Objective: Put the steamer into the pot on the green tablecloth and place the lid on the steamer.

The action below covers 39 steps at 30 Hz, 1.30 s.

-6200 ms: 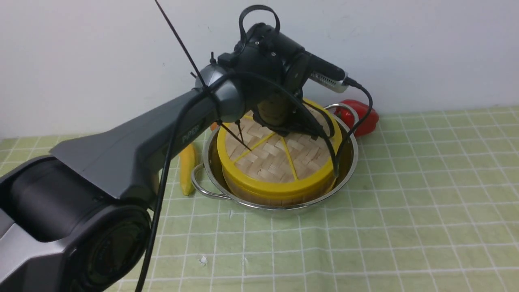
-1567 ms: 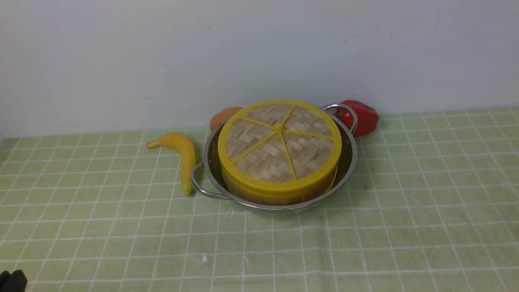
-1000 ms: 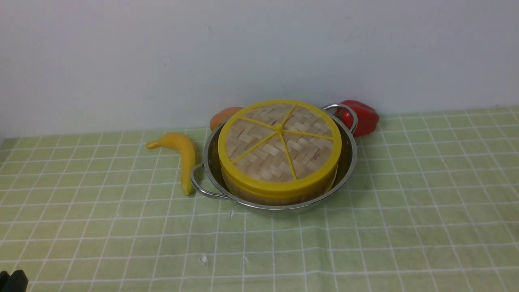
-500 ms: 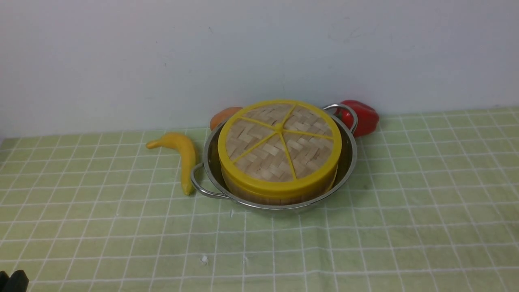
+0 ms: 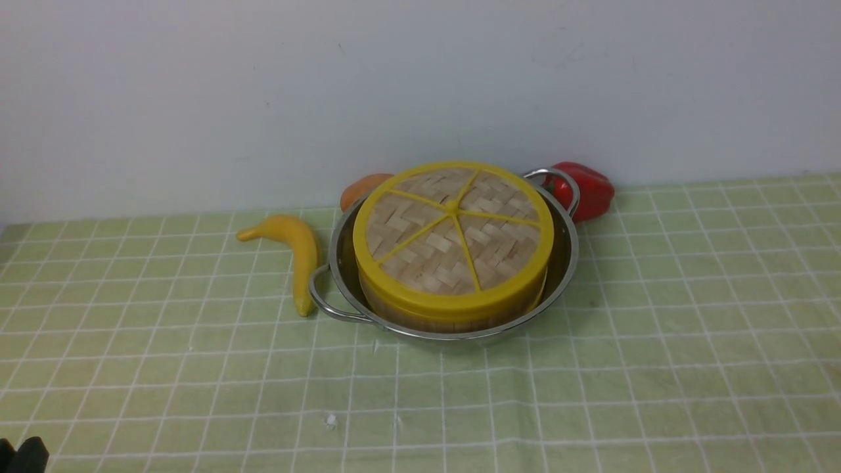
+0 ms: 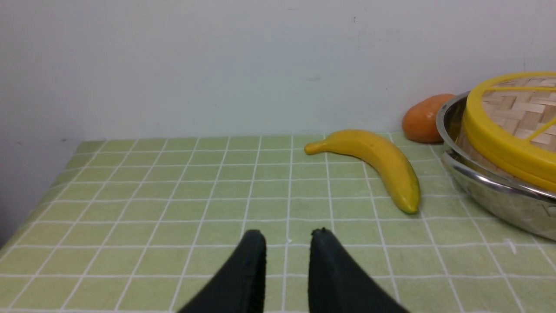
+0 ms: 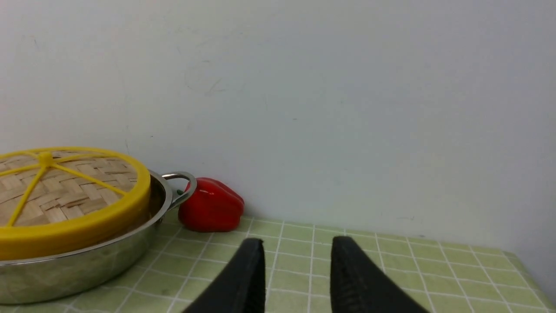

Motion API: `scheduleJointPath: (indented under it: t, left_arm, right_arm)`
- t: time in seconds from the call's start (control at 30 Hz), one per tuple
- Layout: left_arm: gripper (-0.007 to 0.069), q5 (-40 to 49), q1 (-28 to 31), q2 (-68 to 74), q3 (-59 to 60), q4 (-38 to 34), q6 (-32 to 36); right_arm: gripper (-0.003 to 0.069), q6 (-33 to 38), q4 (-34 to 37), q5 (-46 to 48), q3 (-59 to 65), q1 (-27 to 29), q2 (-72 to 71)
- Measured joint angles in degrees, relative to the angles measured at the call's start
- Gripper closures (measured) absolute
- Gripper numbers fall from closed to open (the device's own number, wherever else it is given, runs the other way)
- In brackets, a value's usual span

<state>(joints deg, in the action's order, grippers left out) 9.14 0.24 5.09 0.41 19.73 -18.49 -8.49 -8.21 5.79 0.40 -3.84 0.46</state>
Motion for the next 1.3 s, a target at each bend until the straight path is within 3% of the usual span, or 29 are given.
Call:
scheduleJointPath:
  t: [1.3]
  left_arm:
    - [0.0408, 0.0, 0.0, 0.0, 0.0, 0.0, 0.0]
  right_arm:
    - [0.0416, 0.0, 0.0, 0.2, 0.1, 0.0, 0.0]
